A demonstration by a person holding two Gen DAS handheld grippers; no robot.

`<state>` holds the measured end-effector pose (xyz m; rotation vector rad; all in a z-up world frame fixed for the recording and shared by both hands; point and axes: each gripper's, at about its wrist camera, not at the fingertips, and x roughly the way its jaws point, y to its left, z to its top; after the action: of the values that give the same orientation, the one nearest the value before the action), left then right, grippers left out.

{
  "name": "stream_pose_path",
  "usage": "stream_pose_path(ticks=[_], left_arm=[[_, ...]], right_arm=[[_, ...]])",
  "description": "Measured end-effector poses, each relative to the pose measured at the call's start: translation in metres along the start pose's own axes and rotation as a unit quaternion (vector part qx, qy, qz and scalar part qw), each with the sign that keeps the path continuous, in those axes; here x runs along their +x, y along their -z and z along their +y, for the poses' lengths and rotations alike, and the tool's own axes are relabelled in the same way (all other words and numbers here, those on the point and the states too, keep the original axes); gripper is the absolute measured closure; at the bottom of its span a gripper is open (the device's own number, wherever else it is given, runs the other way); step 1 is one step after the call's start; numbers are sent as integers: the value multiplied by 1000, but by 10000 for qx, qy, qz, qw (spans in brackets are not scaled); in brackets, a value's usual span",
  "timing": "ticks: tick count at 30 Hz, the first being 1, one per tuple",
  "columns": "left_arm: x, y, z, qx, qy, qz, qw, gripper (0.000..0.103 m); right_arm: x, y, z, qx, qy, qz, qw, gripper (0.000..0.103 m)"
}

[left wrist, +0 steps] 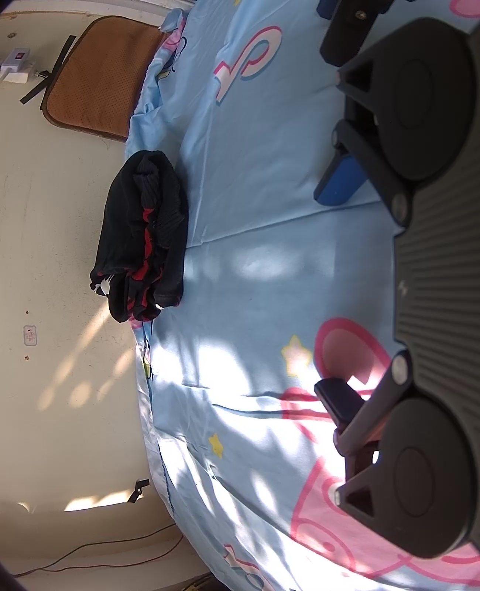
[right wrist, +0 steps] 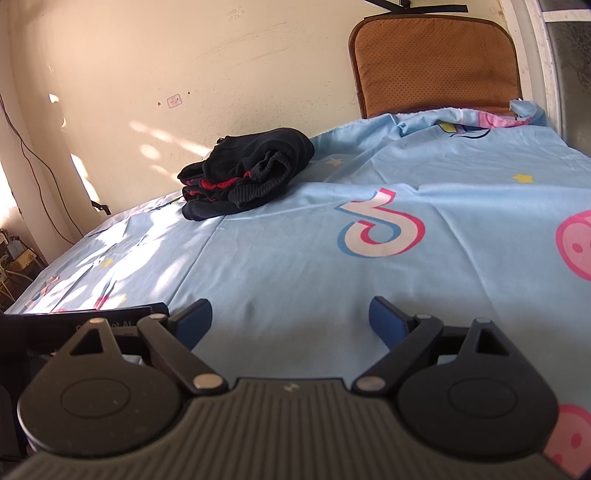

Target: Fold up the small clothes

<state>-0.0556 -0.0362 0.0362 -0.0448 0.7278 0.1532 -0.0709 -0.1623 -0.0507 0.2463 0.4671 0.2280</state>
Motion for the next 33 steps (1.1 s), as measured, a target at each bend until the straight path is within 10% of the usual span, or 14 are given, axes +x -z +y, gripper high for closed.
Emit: stream_pose_path(ticks=[33], left_arm=[[0, 1, 1, 13, -3, 15, 10000, 0]], right_arm=[[1, 0, 0, -72, 20, 27, 10000, 8]])
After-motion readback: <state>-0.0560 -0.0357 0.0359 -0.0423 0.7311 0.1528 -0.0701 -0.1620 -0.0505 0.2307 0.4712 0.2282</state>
